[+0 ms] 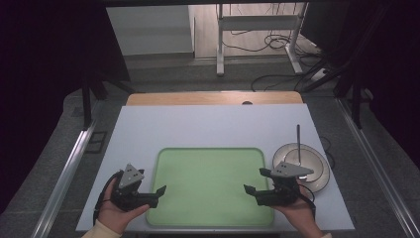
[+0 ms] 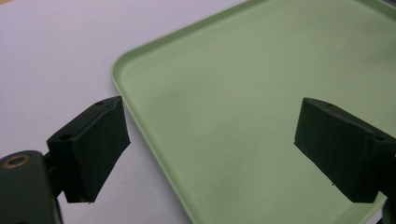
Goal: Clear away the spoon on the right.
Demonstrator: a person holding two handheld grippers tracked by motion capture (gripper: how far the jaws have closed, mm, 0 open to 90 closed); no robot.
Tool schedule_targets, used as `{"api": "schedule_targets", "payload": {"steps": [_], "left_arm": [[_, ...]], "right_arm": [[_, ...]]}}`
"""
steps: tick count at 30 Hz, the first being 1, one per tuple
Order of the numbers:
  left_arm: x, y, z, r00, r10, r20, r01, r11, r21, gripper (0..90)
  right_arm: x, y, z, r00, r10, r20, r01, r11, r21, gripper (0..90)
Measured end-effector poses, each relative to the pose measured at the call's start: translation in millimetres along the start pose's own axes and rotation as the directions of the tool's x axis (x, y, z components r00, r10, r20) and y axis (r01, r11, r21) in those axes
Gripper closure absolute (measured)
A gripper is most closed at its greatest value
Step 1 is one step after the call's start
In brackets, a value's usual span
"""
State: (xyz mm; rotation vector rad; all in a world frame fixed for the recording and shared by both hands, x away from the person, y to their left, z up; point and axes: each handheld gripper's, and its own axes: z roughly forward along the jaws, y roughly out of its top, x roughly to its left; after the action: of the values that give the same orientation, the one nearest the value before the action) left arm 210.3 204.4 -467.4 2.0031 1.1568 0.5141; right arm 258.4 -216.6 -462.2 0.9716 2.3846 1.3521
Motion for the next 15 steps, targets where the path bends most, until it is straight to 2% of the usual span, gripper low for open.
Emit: {"api": "schedule_targets", "payload": {"steps": [5, 11, 15], "left_arm": [[3.8, -3.4, 4.1, 0.9998, -0.020, 0.008, 0.020, 0.9997, 0.012, 9.7], [3.1, -2.2, 5.7, 0.9999, 0.010, 0.014, -0.011, 0.9998, 0.019, 9.7], [3.8, -4.4, 3.9, 0.9997, 0.009, 0.022, -0.009, 0.9998, 0.017, 9.7]], "right_arm": [[3.4, -0.8, 3.7, 0.9996, -0.022, -0.020, 0.022, 1.000, 0.023, 19.6], [7.2, -0.9, 4.2, 0.9995, -0.024, -0.022, 0.025, 0.999, 0.037, 19.8], [8.7, -2.0, 4.2, 0.9998, -0.010, -0.018, 0.010, 0.999, 0.037, 19.8]]}}
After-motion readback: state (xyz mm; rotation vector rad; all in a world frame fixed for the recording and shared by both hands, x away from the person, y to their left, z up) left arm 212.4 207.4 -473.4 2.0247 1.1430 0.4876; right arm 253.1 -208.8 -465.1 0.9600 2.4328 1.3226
